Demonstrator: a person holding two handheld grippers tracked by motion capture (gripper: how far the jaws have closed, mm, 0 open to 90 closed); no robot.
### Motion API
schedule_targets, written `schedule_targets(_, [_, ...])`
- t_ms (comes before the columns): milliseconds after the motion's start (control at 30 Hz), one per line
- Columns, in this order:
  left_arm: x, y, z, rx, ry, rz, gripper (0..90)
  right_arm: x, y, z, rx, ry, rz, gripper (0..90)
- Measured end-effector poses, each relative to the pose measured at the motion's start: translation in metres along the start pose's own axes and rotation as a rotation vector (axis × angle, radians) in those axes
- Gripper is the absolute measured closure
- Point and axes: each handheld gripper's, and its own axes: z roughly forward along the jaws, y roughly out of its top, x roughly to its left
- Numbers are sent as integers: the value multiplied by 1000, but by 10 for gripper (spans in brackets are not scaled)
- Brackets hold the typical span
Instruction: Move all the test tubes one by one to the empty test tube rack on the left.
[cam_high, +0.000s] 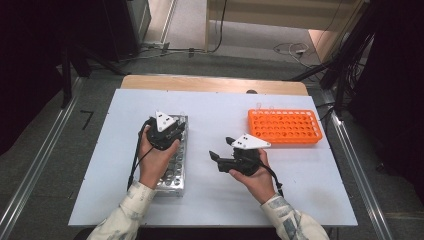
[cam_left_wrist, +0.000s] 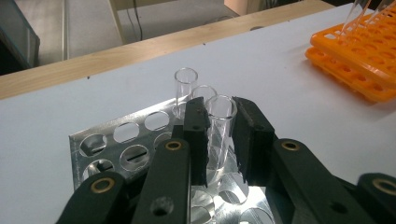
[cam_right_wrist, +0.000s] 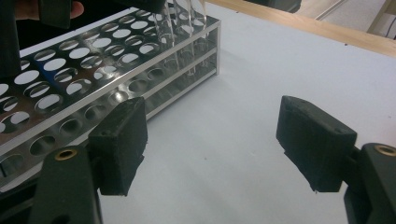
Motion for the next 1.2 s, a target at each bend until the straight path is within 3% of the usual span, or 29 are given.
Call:
schedule_targets(300, [0,0,1,17,-4,1,749,0,0,0,1,-1,-2,234])
schedule_targets(700, [-1,2,-4,-6,-30,-18,677,-2,0,-3,-8,-8,5,234])
schedule_targets(867, [-1,5,-6,-28,-90,-66,473,-6,1,-5,-5,-30,15,238])
schedule_targets(1033, [-1,7,-8,-46,-102,-88,274,-17,2,-10,-16,-56,35,238])
schedule_targets(1200, [0,8,-10,-64,-132,-101,221,-31,4,-18,-29,-98,64,244])
